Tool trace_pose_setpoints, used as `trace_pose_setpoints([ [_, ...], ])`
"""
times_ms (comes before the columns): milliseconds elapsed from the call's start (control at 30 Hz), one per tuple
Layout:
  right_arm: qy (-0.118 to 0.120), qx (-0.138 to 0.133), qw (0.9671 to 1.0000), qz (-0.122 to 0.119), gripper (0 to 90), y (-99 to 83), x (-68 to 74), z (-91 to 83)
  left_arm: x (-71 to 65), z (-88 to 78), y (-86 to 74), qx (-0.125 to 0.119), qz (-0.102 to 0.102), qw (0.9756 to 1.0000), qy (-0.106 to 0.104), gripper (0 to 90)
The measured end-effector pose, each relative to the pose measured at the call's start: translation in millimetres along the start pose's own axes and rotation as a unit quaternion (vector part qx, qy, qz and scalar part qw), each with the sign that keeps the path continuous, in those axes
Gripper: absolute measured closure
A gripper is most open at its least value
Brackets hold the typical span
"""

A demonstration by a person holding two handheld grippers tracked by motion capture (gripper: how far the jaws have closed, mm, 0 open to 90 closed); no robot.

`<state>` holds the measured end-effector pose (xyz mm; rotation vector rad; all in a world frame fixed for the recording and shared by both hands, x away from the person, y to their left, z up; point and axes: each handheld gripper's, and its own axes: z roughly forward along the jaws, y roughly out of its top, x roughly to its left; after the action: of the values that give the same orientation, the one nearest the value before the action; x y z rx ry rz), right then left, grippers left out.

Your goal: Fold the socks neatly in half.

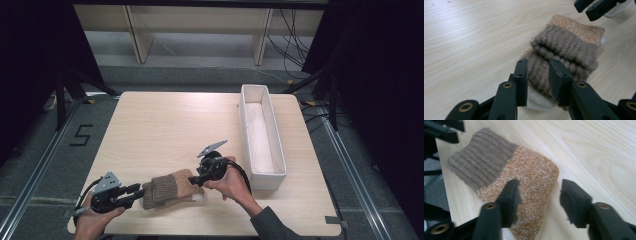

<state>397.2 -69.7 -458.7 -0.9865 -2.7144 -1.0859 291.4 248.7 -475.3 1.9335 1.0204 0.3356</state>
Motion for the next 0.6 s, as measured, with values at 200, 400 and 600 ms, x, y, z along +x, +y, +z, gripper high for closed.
trace_pose_setpoints([
  [200,0.019,0.013,0.9990,0.038,34.9,-3.2,-4.9,6.3,-5.7,-3.3,-7.3,0.008,-0.001,1.0000,-0.001,61.9],
  [400,0.023,0.023,0.9976,0.061,25.7,-3.4,-5.4,13.4,-7.1,-6.1,-12.2,0.001,-0.006,1.0000,0.002,59.1],
  [600,0.033,0.040,0.9970,0.057,16.7,-6.9,-5.6,26.1,-8.2,-5.2,-16.5,0.009,-0.008,0.9999,-0.004,59.3],
])
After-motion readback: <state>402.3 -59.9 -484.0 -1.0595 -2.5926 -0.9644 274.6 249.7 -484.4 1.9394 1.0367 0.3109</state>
